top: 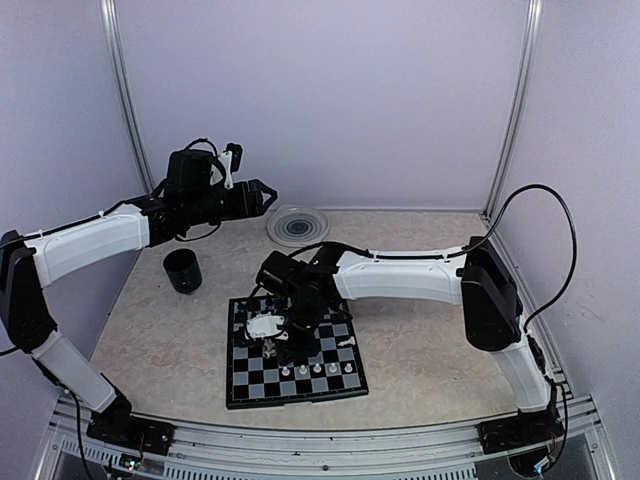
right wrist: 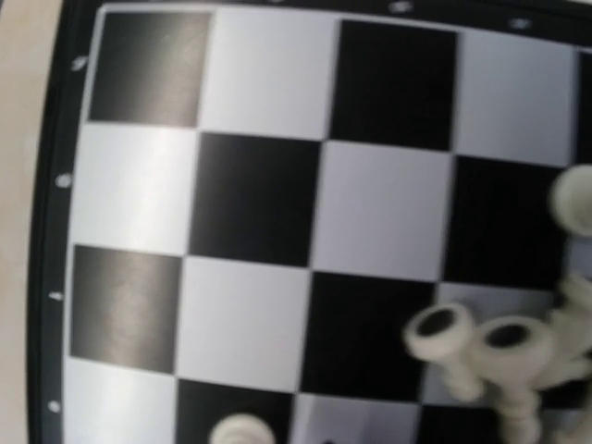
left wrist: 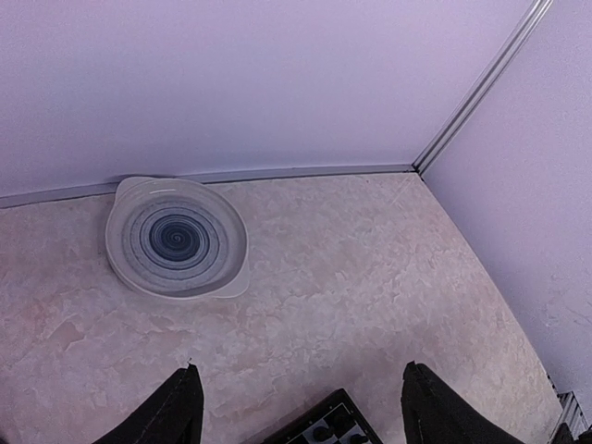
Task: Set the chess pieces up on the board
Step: Adjust the pawn at d2, then pick up the king from the chessboard.
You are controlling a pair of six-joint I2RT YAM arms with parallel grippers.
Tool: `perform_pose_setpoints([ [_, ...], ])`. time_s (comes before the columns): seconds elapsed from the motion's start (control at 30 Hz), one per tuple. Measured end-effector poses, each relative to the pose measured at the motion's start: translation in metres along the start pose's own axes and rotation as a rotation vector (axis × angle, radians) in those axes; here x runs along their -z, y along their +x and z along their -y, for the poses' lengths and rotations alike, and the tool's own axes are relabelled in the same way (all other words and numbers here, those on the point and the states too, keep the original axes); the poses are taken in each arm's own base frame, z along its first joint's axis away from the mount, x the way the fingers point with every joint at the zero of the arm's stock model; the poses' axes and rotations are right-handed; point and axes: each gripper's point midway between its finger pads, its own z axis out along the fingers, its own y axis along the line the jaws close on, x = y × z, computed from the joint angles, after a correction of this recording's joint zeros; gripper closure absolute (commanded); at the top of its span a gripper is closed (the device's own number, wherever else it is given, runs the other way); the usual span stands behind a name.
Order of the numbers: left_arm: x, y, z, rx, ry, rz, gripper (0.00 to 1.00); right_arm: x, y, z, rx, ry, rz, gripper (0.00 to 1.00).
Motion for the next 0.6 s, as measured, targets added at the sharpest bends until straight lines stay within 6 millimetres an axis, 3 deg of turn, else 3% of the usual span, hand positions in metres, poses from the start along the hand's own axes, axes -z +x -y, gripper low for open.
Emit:
perform_pose_setpoints([
  [0.13,0.0,0.0,0.0,0.002,0.0,0.0,0.27,0.009,-0.004,0.014,-0.008,0.042,0.016,0.74],
  [0.27,0.0,0.0,0.0,0.003,-0.001,0.0,0.27,0.021,-0.001,0.04,-0.044,0.105,0.032,0.66],
  [0.47,0.0,0.0,0.0,0.004,-0.001,0.0,0.27,0.029,0.015,0.064,-0.091,0.157,0.018,0.65],
  [0.6,0.0,0.0,0.0,0.003,-0.001,0.0,0.27,0.03,0.016,0.066,-0.094,0.164,0.015,0.65],
])
